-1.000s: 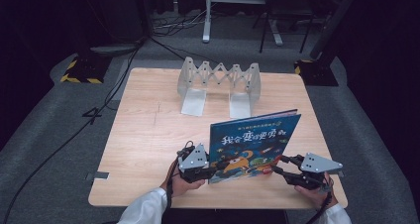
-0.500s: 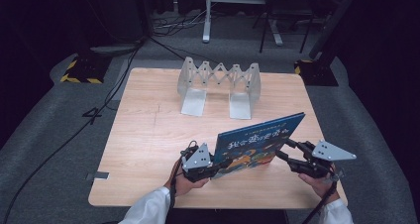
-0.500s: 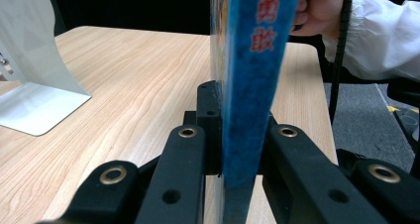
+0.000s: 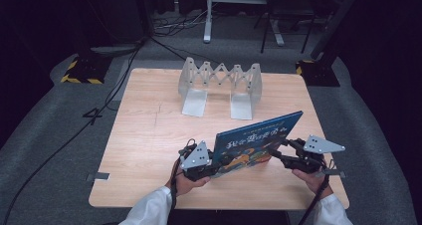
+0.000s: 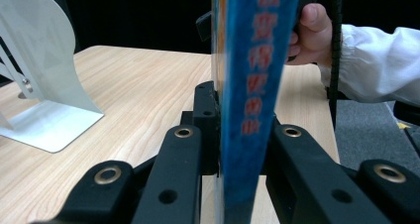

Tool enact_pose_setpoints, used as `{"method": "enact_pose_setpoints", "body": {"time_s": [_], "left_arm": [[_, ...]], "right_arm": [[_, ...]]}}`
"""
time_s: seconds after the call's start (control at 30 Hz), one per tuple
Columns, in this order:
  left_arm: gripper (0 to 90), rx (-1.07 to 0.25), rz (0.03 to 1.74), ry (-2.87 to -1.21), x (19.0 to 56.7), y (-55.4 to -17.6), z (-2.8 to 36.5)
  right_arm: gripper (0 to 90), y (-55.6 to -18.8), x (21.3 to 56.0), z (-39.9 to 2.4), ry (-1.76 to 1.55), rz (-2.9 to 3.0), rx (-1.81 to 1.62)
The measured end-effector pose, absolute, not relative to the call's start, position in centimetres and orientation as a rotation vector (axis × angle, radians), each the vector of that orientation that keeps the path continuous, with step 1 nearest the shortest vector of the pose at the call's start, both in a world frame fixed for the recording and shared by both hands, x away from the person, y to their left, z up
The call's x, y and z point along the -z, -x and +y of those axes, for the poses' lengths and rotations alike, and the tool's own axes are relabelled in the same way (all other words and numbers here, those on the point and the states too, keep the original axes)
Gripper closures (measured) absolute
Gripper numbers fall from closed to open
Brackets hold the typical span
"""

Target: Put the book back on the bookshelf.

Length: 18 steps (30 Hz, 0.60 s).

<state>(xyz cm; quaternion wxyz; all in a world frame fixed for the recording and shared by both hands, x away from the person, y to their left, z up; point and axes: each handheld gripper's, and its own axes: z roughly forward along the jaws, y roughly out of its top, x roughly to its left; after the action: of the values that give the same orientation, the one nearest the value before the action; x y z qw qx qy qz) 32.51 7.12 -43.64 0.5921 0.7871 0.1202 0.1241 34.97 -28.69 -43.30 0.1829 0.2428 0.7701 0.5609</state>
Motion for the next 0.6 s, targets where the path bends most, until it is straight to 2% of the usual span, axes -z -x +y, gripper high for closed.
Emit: {"method": "enact_pose_setpoints", "body": {"time_s": [0.23, 0.6], "left_arm": [[79.6, -0.263, 0.304, -1.748, 43.9, -32.6, 7.0], [73.2, -0.307, 0.301, -1.693, 42.5, -32.7, 6.7]], "right_arm": [[51.0, -34.9, 43.6, -28.9, -0.701, 2.165, -1.585], [51.8, -34.9, 43.7, -28.7, -0.713, 2.16, -1.572]]}}
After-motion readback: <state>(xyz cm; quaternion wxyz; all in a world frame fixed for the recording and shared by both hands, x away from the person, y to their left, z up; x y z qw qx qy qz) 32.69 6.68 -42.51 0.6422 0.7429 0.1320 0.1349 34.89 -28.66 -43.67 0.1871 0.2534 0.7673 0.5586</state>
